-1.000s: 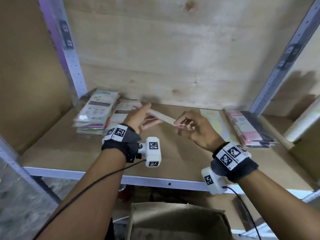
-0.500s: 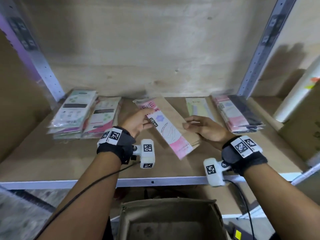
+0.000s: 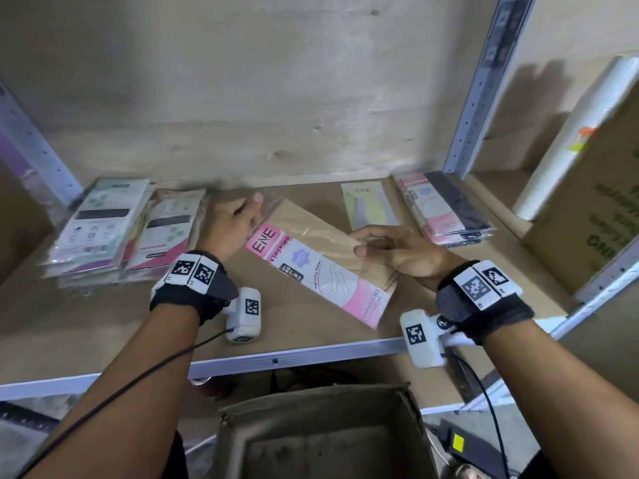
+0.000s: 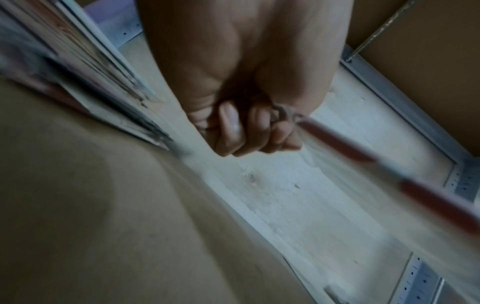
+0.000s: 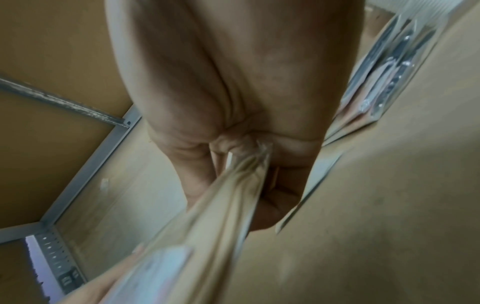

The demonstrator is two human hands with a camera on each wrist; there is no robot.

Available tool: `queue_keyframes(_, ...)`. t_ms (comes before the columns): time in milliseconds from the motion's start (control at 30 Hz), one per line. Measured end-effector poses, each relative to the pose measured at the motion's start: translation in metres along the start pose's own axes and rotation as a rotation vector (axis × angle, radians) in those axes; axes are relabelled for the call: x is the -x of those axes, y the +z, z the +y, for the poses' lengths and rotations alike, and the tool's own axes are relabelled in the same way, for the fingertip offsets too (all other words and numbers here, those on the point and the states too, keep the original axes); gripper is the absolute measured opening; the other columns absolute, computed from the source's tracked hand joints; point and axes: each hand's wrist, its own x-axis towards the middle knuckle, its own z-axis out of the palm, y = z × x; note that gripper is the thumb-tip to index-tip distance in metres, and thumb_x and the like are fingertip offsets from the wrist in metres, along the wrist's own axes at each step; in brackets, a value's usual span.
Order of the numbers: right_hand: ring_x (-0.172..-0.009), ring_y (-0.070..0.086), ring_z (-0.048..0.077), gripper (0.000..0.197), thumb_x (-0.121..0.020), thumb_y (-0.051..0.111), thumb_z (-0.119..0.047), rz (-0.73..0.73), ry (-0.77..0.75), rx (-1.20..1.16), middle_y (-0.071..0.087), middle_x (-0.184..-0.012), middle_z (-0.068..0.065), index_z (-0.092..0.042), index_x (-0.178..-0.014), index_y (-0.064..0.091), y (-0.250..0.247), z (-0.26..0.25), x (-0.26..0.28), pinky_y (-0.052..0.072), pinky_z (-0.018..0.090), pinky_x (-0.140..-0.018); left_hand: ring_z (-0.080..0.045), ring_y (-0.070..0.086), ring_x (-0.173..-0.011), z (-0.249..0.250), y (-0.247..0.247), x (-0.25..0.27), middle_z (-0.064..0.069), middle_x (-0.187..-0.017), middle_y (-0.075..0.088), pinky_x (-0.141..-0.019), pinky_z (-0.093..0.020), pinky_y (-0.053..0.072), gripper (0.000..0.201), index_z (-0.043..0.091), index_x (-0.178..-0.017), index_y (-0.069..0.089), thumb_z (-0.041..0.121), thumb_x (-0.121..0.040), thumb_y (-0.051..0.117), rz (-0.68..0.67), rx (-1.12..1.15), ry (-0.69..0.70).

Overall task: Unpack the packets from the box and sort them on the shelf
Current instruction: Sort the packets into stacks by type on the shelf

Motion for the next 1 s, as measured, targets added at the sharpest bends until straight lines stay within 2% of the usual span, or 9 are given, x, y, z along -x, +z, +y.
queue_keyframes(100,-0.094,0.064,0.029,0.029,-0.095,0.061,-0.008,-0.006,-0.003,0.035,0.067,-0.111,0.032,-0.004,-0.124,0.063,-0.004,-0.001,0.005,0.048,0.043,-0.094,-0.002,0.048,-0.037,0.002,-0.002,0.001,0.004,-0.045,0.049,-0.044,-0.007,0.037,0.058,0.019,-0.055,0.051,0.055,-0.1,0.048,0.003,0.021,0.025)
queue_keyframes(167,-0.094,0.065,0.03,0.029,-0.096,0.06,-0.008,-0.012,-0.005,0.074,0.069,-0.107,0.029,-0.003,-0.125,0.062,-0.006,-0.001,0.007,0.049,0.039,-0.092,-0.002,0.048,-0.035,0.001,-0.004,0.002,0.003,-0.04,0.049,-0.044,-0.009,0.039,0.062,0.016,-0.055,0.055,0.061,-0.097,0.048,-0.025,-0.004,0.0)
queue_keyframes(233,-0.094,0.065,0.03,0.029,-0.096,0.06,-0.008,-0.009,-0.01,0.086,0.07,-0.104,0.027,-0.003,-0.124,0.062,-0.007,0.001,0.009,0.051,0.036,-0.089,-0.002,0.049,-0.035,-0.002,-0.004,0.003,0.003,-0.038,0.051,-0.05,-0.019,0.043,0.063,0.017,-0.054,0.056,0.063,-0.096,0.048,-0.062,-0.023,-0.028)
queue_keyframes(300,-0.092,0.066,0.031,0.028,-0.096,0.06,-0.008,-0.009,-0.012,0.08,0.07,-0.105,0.029,-0.002,-0.123,0.063,-0.007,0.002,0.01,0.051,0.038,-0.087,-0.002,0.049,-0.035,-0.004,-0.005,0.003,0.005,-0.038,0.051,-0.056,-0.025,0.041,0.062,0.019,-0.055,0.056,0.066,-0.094,0.049,-0.084,-0.008,-0.063)
queue_keyframes(500,-0.083,0.071,0.013,0.019,-0.094,0.064,-0.009,-0.028,-0.028,0.055,0.075,-0.094,0.011,-0.016,-0.111,0.068,-0.006,0.004,0.008,0.052,0.019,-0.076,-0.006,0.047,-0.036,-0.006,-0.01,0.006,0.007,-0.036,0.047,-0.064,-0.027,0.041,0.059,0.021,-0.058,0.052,0.067,-0.094,0.046,-0.112,-0.021,-0.127)
queue_keyframes(700,-0.085,0.071,0.011,0.022,-0.086,0.069,-0.021,-0.029,-0.05,-0.013,0.077,-0.092,0.001,-0.019,-0.108,0.072,-0.003,0.007,0.007,0.054,0.019,-0.075,-0.009,0.044,-0.034,-0.005,-0.016,0.007,0.005,-0.036,0.046,-0.06,-0.028,0.037,0.06,0.02,-0.054,0.047,0.06,-0.098,0.047,-0.126,-0.008,-0.131)
queue_keyframes(800,-0.084,0.069,0.015,0.019,-0.083,0.07,-0.023,-0.009,-0.049,-0.035,0.076,-0.09,0.005,-0.023,-0.102,0.074,0.0,0.007,0.005,0.055,0.023,-0.078,-0.009,0.044,-0.036,-0.006,-0.017,0.008,0.005,-0.037,0.045,-0.059,-0.028,0.037,0.057,0.02,-0.057,0.05,0.06,-0.098,0.047,-0.136,0.031,-0.142)
queue_keyframes(933,-0.091,0.069,0.018,0.02,-0.09,0.068,-0.011,0.024,-0.032,-0.059,0.074,-0.102,0.018,-0.01,-0.109,0.071,0.002,0.009,0.002,0.054,0.026,-0.084,-0.012,0.055,-0.045,-0.005,-0.021,0.01,0.005,-0.044,0.056,-0.056,-0.026,0.042,0.057,0.019,-0.071,0.068,0.064,-0.097,0.045,-0.047,0.013,-0.123)
queue_keyframes(1000,-0.09,0.068,0.016,0.022,-0.09,0.067,-0.008,0.076,-0.012,-0.087,0.074,-0.099,0.014,-0.006,-0.112,0.069,0.003,0.009,0.001,0.054,0.023,-0.08,-0.013,0.058,-0.046,-0.004,-0.023,0.012,0.0,-0.052,0.064,-0.059,-0.026,0.044,0.062,0.019,-0.081,0.073,0.067,-0.098,0.037,-0.038,0.042,-0.129)
